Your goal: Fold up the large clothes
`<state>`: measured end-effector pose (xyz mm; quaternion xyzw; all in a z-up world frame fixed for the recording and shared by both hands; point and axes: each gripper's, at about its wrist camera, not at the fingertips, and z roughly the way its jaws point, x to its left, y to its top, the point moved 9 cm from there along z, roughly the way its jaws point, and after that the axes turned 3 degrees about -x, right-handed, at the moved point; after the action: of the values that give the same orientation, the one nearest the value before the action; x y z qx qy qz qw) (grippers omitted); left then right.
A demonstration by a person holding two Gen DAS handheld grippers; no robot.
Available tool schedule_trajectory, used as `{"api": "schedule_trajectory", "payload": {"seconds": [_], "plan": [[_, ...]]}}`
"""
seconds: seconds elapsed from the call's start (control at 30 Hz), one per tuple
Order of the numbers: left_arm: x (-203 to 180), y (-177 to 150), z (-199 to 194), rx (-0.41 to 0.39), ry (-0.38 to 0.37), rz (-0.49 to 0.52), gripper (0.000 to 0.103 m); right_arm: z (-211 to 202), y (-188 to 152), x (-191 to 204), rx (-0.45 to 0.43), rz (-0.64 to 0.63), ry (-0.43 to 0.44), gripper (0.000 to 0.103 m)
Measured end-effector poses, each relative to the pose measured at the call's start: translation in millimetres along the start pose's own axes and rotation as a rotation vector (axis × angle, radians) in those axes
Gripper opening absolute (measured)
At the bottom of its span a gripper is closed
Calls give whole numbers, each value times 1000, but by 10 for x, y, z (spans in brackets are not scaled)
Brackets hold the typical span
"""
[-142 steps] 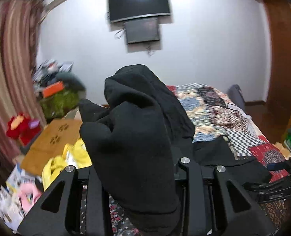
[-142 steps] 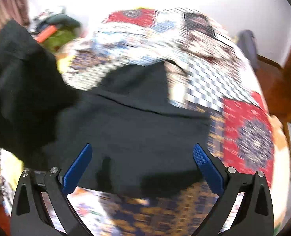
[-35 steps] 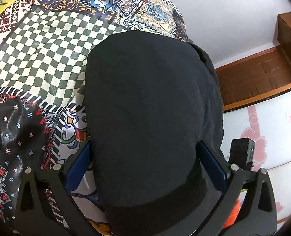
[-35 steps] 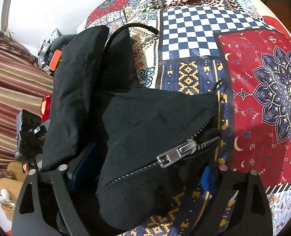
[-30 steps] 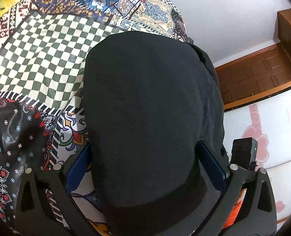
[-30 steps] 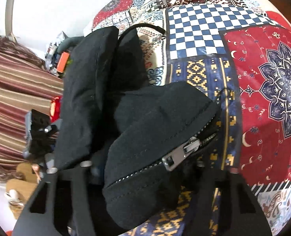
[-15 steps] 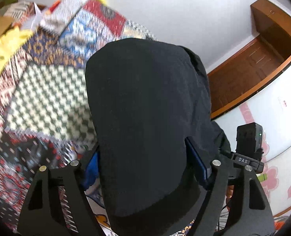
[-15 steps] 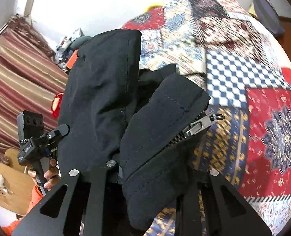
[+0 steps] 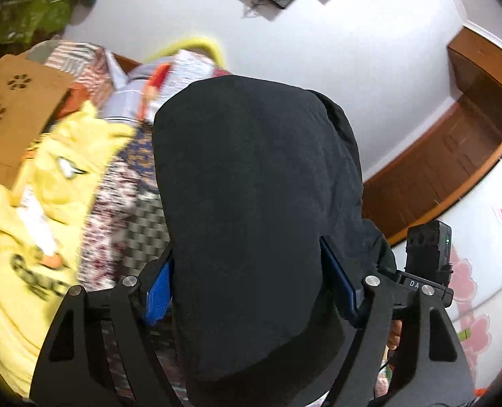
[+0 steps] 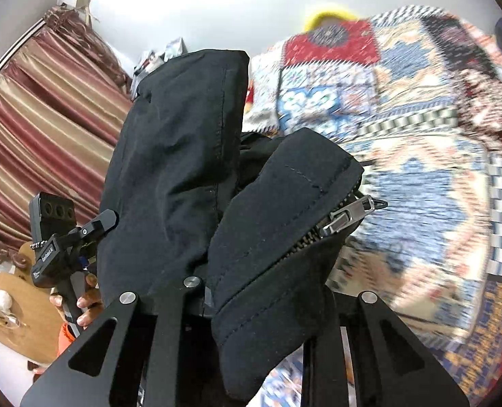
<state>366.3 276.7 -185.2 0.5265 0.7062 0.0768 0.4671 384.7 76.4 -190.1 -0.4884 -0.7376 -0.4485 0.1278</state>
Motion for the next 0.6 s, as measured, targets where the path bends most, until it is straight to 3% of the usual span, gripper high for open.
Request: {"api": "schedule_trajectory", "payload": {"seconds": [0.27, 0.4, 0.5, 0.6], "plan": [[1180, 66, 233, 76, 137, -87, 77, 1272, -130, -35, 124, 65, 13, 19], [1752, -26, 457, 110, 185, -160, 77, 1790, -271, -159, 159, 78, -27, 19], [1917, -21, 514, 85, 164, -177, 79, 1994, -249, -275, 161, 77, -64, 21], [1867, -46, 517, 85, 180, -139, 81, 1941, -215, -322, 202, 55, -79, 27]]}}
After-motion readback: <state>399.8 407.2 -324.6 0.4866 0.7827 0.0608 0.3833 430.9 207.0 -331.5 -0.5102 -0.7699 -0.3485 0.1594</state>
